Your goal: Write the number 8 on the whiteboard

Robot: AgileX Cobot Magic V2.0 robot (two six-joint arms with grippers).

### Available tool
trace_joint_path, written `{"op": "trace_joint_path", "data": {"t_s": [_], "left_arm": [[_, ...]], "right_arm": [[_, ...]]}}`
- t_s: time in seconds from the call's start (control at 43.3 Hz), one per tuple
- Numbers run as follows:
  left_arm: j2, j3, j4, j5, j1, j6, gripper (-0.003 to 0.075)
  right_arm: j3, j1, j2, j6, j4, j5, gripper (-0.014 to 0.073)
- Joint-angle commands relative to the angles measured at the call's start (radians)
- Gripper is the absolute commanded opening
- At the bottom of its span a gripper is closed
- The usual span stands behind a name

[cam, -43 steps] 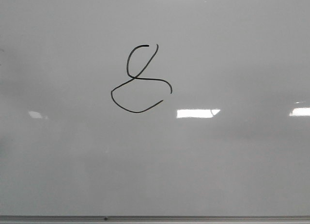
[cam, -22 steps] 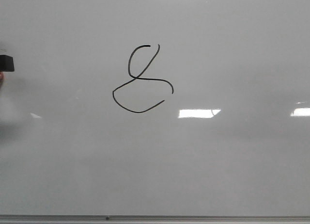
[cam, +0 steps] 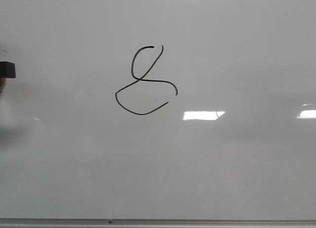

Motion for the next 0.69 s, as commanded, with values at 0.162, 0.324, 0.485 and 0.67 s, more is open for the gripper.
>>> {"op": "trace_joint_path", "data": {"t_s": [0.162, 0.324, 0.485, 0.67], "left_arm": [[-0.010, -0.027, 0.017, -0.042, 0.001, -0.014, 0.0164], [-0.014, -0.027, 0.017, -0.042, 0.001, -0.014, 0.0274], [-0.034, -0.027, 0.017, -0.041, 0.001, -0.014, 0.0375], [-0.065, -0.022, 0.015, -0.038, 0.010, -0.006, 0.0414]], "right_arm": [[-0.029, -0.006, 0.007, 0.000, 0.027, -0.069, -0.0067], [-0.029, -0.006, 0.007, 0.000, 0.027, -0.069, -0.0067], [-0.029, -0.006, 0.007, 0.000, 0.028, -0.071, -0.0067], [-0.029, -0.006, 0.007, 0.000, 0.029, -0.072, -0.0067]]}}
